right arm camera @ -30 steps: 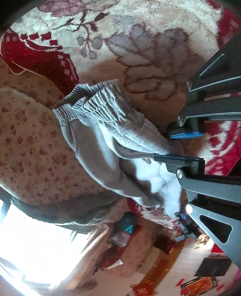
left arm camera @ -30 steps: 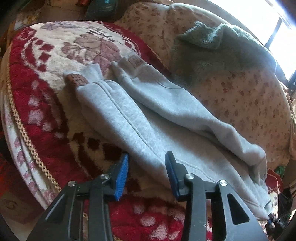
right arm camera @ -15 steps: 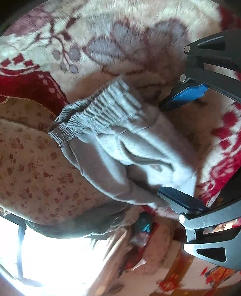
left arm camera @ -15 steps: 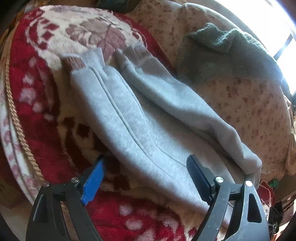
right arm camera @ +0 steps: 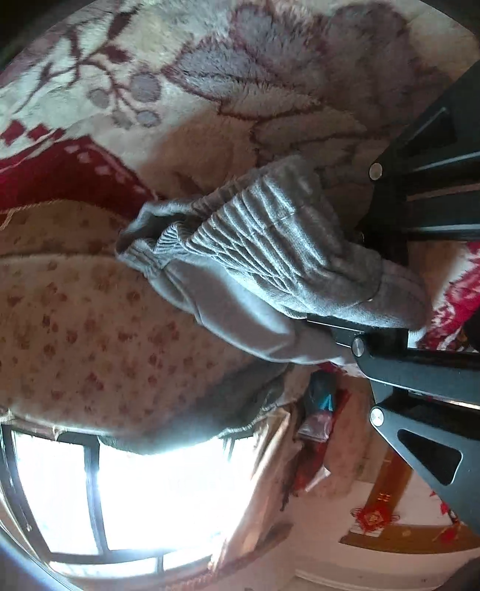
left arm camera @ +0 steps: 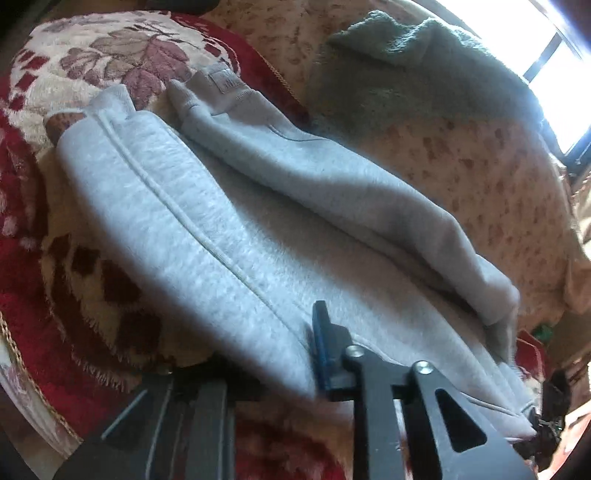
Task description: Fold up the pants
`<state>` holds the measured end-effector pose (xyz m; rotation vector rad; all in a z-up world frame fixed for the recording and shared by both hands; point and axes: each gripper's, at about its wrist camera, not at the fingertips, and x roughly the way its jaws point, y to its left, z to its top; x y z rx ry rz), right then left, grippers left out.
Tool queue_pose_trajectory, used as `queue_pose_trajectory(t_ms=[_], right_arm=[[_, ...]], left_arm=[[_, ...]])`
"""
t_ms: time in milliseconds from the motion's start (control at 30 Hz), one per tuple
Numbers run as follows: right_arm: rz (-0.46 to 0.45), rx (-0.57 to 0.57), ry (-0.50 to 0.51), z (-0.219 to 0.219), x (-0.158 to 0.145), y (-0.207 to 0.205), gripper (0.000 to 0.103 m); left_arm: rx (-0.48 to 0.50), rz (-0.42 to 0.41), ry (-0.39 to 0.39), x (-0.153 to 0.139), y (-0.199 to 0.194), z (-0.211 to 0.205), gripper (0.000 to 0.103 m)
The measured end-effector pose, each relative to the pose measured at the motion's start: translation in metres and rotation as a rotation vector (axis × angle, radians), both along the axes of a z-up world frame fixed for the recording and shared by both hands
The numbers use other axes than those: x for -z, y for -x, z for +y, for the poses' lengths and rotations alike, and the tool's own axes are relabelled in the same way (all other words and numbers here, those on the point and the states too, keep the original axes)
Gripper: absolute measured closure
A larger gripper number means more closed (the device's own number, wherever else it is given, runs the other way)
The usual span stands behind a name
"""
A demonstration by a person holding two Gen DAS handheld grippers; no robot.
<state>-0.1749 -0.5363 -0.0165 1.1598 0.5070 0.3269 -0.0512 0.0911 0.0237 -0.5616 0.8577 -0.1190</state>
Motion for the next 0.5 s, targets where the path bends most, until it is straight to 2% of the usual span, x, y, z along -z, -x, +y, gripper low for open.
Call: queue_pose_trajectory(t_ms=[233,300,367,400,433,467,500], right_arm=[[-0.015,-0.036,0.043,0.005,-0.021,0.048,0.087],[0.016,-0.053,0.106,0.01,-0.021,0.058,0.087],[0.065,-0.076,0.126,0.014,-0.011,0.059,0.086],[0.104,-0.079,0.167,0.015,-0.004,0.058,0.084],[0.179,-0.073,0.268,0.019,0.002,0.057,0.083],[0.213,-0.077,0.296,0.021,0.005,0.055,0.081],[0.25,-0.091,0.294,0.021,0.01,0.054,0.08]], left_arm=[[0.066,0.001,0.012,-0.003,0.034,0.012,0.086],[0.065,0.015,0.004,0.003,0.039,0.012,0.085],[0.052,0.034,-0.004,0.007,0.04,0.012,0.079],[0.033,0.032,-0.006,0.005,0.041,0.014,0.061],[0.005,0.024,-0.011,0.002,0.043,0.016,0.031],[-0.02,0.015,-0.012,-0.001,0.045,0.019,0.022],[-0.044,0.005,-0.007,-0.004,0.047,0.024,0.018]])
